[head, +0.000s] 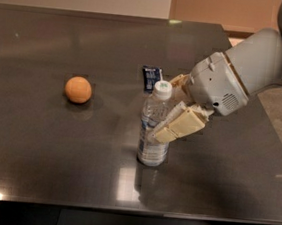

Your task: Knock blue plastic bottle over

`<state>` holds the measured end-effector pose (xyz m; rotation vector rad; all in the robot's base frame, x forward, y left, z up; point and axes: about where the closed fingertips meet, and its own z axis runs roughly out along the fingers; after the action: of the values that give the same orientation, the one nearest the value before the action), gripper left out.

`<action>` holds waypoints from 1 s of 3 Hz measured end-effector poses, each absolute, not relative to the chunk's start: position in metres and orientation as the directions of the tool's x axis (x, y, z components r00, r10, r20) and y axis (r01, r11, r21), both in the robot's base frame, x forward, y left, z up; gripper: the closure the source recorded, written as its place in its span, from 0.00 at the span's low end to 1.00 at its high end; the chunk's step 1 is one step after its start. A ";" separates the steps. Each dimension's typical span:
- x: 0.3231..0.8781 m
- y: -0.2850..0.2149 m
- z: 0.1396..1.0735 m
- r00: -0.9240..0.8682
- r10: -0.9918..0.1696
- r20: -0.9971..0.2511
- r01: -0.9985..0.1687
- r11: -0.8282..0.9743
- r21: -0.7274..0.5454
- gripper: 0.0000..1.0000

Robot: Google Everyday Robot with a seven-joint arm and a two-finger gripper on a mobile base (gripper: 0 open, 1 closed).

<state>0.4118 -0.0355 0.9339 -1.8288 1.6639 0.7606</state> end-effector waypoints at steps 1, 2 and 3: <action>0.415 -0.037 0.939 0.071 -0.705 -0.706 -0.997 -0.074 -0.027 0.64; 0.429 -0.046 0.946 0.048 -0.778 -0.627 -0.999 -0.031 -0.038 0.87; 0.447 -0.059 0.964 0.036 -0.880 -0.473 -0.998 -0.004 -0.069 1.00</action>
Offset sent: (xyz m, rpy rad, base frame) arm 0.0498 -0.0412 0.0334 -0.3733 -0.0558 -0.1673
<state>0.4466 -0.0589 0.9635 -1.9397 1.8994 0.4184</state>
